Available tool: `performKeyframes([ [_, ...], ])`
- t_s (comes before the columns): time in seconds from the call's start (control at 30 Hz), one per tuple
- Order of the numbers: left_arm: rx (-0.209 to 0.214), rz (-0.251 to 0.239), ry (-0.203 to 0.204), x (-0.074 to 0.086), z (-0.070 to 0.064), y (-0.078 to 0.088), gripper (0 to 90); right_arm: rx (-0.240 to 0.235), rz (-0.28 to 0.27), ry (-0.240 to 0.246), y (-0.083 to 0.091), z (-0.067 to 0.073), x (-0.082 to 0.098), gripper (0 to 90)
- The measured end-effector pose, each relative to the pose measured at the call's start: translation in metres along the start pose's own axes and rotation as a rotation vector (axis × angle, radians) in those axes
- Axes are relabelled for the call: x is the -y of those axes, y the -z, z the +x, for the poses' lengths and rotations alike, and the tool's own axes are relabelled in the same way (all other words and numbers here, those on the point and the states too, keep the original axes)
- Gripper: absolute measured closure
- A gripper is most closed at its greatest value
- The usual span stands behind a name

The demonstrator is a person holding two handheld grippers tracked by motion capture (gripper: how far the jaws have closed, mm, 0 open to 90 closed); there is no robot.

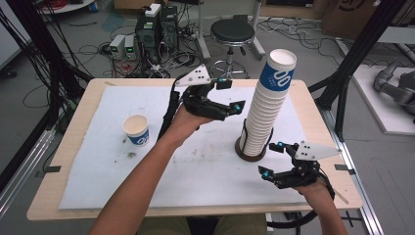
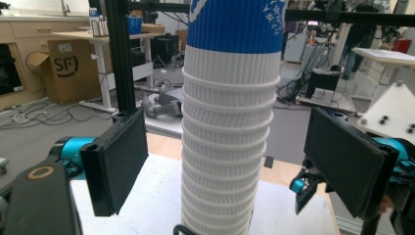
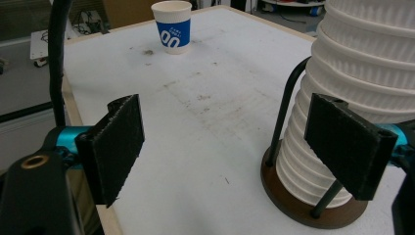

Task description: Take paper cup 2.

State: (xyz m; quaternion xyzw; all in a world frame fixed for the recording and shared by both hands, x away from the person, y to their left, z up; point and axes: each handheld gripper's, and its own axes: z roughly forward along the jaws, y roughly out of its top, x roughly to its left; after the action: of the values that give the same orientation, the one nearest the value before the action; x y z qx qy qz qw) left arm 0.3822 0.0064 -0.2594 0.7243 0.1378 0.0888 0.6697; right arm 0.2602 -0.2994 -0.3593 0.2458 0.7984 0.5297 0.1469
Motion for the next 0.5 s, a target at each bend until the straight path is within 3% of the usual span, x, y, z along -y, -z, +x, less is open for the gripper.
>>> performKeyframes([
  [0.1, 0.014, 0.006, 0.018, -0.001, 0.002, -0.014, 16.3, -0.002, -0.006, -0.004, 0.002, 0.000, -0.001, 15.1],
  [0.5, 0.030, 0.023, 0.015, -0.002, 0.004, -0.051, 16.2, 0.001, -0.020, -0.010, 0.005, -0.002, 0.001, 15.1],
])
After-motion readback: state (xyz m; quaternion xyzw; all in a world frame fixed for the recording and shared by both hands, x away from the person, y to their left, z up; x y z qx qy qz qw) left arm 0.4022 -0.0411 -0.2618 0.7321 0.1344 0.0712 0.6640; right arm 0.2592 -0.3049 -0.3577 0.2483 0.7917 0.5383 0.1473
